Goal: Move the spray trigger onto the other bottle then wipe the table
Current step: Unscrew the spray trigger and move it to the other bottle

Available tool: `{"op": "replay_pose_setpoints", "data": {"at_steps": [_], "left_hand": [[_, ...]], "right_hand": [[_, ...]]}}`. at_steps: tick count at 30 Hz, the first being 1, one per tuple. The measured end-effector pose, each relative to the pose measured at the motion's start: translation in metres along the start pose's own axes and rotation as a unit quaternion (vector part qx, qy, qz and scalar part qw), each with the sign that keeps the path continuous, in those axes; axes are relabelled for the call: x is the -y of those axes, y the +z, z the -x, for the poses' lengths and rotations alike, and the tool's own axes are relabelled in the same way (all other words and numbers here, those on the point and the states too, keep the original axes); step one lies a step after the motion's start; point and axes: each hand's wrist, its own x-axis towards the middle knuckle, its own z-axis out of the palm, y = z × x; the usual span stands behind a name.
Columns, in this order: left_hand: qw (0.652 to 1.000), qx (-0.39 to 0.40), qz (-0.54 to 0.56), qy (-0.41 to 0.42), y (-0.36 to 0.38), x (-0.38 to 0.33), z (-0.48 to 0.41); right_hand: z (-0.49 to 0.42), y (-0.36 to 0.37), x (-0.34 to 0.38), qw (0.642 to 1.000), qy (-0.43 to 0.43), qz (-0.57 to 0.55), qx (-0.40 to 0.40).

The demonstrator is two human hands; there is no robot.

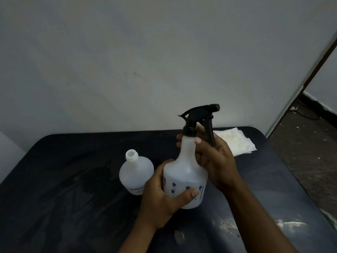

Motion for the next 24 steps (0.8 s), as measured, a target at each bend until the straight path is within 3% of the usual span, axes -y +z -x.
{"op": "replay_pose_setpoints", "data": {"at_steps": [3,10,20,24], "left_hand": [[0.999,-0.009,-0.038,0.003,0.002,0.004,0.000],[0.995,-0.006,-0.095,0.009,0.005,0.014,-0.001],[0.972,-0.009,-0.232,0.041,0.009,0.029,-0.004],[0.975,-0.001,-0.215,0.046,0.015,0.036,-0.009]], "right_hand": [[-0.001,0.004,-0.002,0.996,-0.028,0.072,-0.046],[-0.004,-0.002,-0.004,0.992,-0.039,0.021,-0.117],[-0.009,-0.008,0.007,0.973,-0.133,-0.010,-0.188],[-0.008,-0.008,0.016,0.963,-0.199,0.009,-0.184]]}}
